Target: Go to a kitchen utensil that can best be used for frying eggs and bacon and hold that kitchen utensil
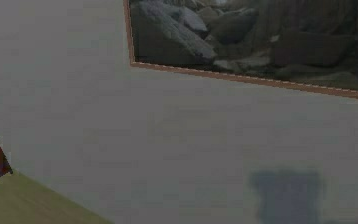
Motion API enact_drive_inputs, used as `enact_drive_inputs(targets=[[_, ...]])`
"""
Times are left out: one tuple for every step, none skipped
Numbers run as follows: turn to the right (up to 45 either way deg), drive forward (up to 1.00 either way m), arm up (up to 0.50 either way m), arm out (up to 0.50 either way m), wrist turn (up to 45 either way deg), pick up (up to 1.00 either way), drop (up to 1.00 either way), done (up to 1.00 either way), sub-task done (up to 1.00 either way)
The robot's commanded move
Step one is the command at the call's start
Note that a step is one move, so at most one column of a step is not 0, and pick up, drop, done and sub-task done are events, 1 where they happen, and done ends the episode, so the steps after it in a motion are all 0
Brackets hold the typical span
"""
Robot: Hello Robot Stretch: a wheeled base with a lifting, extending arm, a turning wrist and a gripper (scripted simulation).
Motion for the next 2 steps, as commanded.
enact_drive_inputs(targets=[[0.0, 0.00, 0.00, 0.00, 45.0, 0.00, 0.00, 0.00, 0.00], [0.0, 0.00, 0.00, 0.00, 45.0, 0.00, 0.00, 0.00, 0.00]])
